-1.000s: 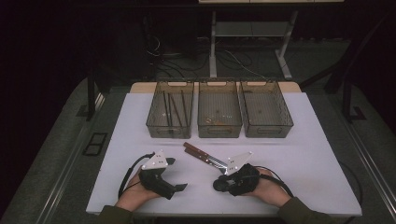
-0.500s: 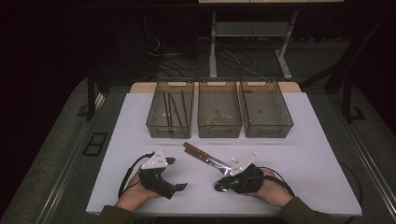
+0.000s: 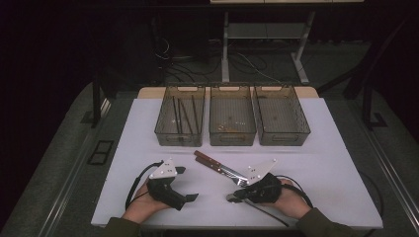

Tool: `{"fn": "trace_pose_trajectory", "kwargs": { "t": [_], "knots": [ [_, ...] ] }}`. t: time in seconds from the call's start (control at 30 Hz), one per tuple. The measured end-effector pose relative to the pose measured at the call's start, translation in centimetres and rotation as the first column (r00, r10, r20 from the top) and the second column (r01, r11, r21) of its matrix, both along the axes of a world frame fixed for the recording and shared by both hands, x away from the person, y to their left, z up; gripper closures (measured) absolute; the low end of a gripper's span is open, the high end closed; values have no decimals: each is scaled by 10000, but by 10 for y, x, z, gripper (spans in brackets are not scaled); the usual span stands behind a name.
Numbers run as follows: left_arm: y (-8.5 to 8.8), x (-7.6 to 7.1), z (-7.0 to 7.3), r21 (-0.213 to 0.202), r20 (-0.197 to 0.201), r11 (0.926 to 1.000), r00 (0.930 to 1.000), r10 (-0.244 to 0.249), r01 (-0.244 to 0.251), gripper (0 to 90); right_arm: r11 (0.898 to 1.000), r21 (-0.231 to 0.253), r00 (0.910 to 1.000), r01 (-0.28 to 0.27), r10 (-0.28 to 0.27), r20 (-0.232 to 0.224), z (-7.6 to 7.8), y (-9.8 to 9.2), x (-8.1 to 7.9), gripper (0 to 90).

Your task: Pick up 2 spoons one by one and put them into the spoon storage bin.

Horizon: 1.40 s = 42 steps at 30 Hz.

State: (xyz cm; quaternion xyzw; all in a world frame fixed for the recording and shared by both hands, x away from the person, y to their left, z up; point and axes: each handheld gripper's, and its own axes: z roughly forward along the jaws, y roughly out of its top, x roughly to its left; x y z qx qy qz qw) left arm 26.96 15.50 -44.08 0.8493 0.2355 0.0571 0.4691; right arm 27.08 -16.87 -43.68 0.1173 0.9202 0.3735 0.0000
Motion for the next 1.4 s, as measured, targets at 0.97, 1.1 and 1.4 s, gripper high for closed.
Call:
{"fn": "trace_pose_trajectory", "kwargs": {
  "t": [0.97, 1.1, 1.4],
  "knots": [
    [1, 0, 1, -11, 6, 10000, 10000, 15, -15, 0, 9850, 1238, 9919, 1204, -1141, -563, 16, -12, 13, 889],
    [1, 0, 0, 11, 7, 10000, 10000, 19, -19, 0, 9823, 1344, 9910, 1302, -1245, -500, 19, -13, 15, 889],
    [1, 0, 1, 2, 39, 10000, 10000, 2, -2, 0, 9712, 1660, 9852, 1712, -1667, -404, 28, -20, 24, 889]
  ]
}}
